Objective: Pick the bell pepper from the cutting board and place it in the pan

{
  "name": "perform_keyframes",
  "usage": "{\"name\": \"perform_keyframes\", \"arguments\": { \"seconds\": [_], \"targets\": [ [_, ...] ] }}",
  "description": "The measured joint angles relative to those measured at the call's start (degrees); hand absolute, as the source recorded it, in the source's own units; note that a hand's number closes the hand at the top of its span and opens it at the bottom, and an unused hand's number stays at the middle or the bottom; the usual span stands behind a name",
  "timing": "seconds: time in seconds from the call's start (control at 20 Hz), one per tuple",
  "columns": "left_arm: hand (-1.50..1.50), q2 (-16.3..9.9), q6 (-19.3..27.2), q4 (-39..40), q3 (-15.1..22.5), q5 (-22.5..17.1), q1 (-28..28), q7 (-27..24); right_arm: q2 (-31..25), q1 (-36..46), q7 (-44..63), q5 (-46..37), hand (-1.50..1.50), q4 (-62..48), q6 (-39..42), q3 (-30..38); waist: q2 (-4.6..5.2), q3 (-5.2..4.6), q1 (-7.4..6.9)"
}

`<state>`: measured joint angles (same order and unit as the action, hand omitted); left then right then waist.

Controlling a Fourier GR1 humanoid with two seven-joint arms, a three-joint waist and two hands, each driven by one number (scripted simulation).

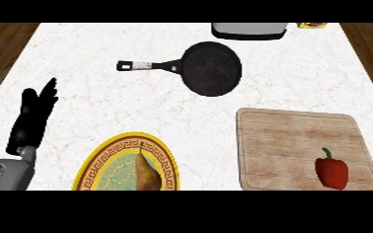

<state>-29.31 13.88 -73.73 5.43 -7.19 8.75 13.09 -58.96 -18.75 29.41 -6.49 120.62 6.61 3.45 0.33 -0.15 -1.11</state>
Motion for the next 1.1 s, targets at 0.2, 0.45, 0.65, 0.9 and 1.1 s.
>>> {"name": "perform_keyframes", "arguments": {
  "seconds": [0.2, 0.45, 0.65, 0.9, 1.1],
  "targets": [
    [0.0, 0.1, -0.8, 0.3, -0.7, 0.4, -0.1, -0.2, 1.2, 5.5, 7.7, -2.9, -1.5, -0.5, 3.6, -7.2, -0.05, 0.07, -0.1],
    [0.0, 0.7, -1.9, 0.6, -2.4, 1.1, -1.2, -1.2, 6.6, 11.2, 12.0, -8.1, -1.5, -3.9, 6.8, -13.1, -0.2, 0.13, 0.4],
    [0.0, 1.2, -2.6, -1.0, -3.5, 1.8, -2.7, -0.5, 10.1, 10.6, 11.5, -13.7, -1.5, -5.9, 7.7, -15.1, -0.32, 0.14, 0.82],
    [0.0, 2.1, -3.4, -1.9, -4.8, 3.1, -2.8, 0.3, 13.9, 11.1, 12.5, -19.3, -1.5, -7.5, 10.0, -16.5, -0.35, 0.16, 1.04],
    [0.0, 3.7, -3.7, -1.8, -5.5, 4.8, -3.5, -0.4, 17.1, 12.3, 11.9, -22.2, -1.5, -9.8, 12.7, -16.3, -0.35, 0.15, 1.08]
  ]
}}
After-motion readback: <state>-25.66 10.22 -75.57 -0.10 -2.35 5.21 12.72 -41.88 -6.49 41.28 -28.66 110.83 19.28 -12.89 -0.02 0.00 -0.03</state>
